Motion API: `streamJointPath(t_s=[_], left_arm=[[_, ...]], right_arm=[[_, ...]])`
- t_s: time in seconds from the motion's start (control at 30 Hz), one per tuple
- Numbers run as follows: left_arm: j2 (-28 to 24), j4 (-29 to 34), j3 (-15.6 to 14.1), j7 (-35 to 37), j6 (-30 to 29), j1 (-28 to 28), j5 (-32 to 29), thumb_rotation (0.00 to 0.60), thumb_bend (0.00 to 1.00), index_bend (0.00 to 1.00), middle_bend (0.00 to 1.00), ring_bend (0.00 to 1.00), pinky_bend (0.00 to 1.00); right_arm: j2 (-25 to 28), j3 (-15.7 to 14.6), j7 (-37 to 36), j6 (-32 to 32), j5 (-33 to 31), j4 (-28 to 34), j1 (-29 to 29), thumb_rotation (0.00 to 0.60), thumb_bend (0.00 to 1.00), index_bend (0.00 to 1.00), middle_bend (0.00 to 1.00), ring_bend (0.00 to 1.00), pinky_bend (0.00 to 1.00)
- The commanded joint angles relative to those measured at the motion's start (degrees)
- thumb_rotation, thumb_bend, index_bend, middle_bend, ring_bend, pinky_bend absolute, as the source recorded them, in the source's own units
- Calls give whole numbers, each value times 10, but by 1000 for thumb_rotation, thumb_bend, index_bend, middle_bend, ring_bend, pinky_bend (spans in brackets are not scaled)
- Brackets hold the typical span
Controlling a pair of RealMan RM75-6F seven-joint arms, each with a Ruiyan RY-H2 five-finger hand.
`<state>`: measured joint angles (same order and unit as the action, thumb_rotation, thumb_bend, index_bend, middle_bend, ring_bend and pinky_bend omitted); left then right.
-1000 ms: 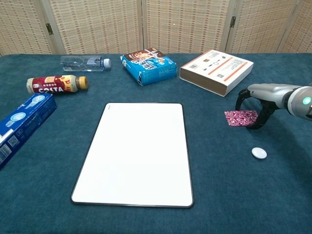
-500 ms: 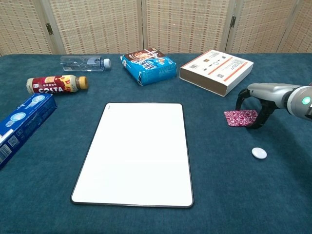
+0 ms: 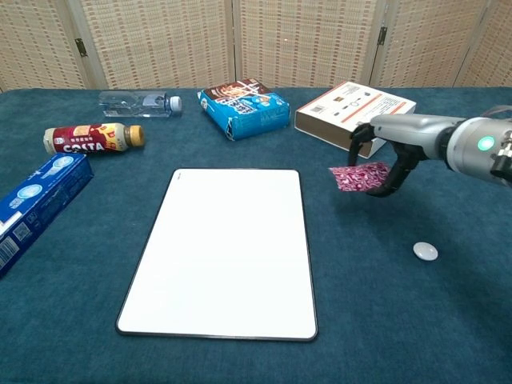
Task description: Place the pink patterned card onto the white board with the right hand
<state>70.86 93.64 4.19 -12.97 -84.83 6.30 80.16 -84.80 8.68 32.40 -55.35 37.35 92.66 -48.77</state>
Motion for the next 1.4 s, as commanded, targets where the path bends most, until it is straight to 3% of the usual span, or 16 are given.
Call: streamJointPath(t_s=[0.03,0.5,0.6,0.8,0.93,1.4], left_arm=[[-1,1,0,0,-1,-1,1,600,274,286,148,115,0],[-3,-5,-1,6,-2,-8,-6,600,273,286,148,115,0],[-2,-7,-1,6,-1,-7,-7,600,274,287,148,115,0],[0,-10,-1,7,2,-7,-8,600,274,287,148,115,0],[0,-12,-1,10,5,-6,-9,600,274,287,148,115,0],[2,-3,5,-1,12,7,-1,600,274,287,148,115,0]], right_arm=[[-17,10,23,-1,7,12,-23,600,328,358,95,0,0],[-101,33,115,9,-59,-28,-122,600,329,354,89,0,0],[-113,34,125,10,-67,-34,-137,600,328,302,88,5,0],[-111,27,110,8,-46,-27,-135,600,329,67,69,9,0],[-79,5,84,-5,-5,5,-108,600,328,25,66,10,0],[67,-119,-32,-83,186,104,44,600,329,271,126,17,0]])
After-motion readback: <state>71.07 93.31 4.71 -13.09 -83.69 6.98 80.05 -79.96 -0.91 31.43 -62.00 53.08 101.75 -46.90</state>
